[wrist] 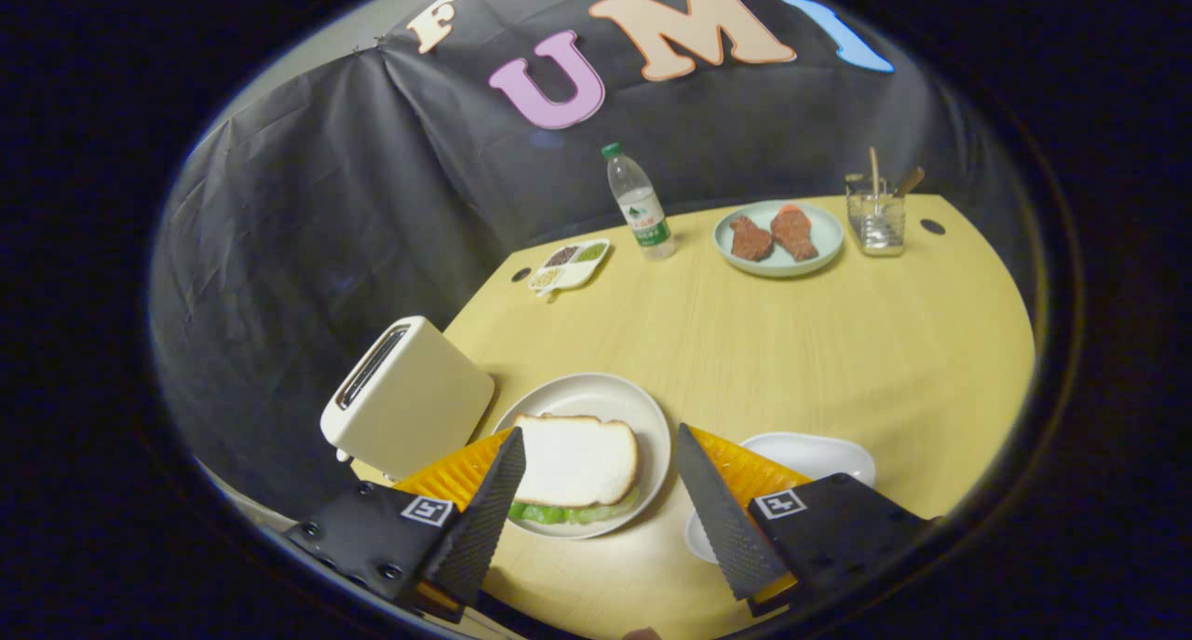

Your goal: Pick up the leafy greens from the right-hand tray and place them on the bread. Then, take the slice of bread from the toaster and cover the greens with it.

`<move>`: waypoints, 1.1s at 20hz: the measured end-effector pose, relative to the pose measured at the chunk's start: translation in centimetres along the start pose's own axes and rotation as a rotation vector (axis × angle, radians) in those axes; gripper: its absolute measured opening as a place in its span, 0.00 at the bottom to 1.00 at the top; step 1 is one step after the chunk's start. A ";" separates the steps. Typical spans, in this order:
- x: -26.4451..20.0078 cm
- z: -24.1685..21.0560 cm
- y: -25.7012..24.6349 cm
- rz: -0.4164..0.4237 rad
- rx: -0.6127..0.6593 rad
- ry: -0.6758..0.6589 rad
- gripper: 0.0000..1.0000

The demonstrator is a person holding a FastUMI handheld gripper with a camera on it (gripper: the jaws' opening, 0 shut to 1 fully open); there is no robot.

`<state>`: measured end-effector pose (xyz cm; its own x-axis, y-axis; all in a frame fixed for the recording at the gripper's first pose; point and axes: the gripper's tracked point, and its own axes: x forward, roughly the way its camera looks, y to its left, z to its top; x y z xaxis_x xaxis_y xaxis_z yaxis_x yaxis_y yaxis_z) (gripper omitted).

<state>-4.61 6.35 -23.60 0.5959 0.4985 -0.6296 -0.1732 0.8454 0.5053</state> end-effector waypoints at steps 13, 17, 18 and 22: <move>-11.5 11.6 -5.5 -0.258 -0.074 -0.430 1.00; -14.9 14.1 -6.8 -0.370 -0.119 -0.556 1.00; -15.4 14.6 -6.9 -0.386 -0.121 -0.573 1.00; -16.9 15.5 -7.2 -0.429 -0.145 -0.622 1.00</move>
<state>-1.24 -11.16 -7.45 0.9580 -0.0425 -0.2837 0.0972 0.9785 0.1819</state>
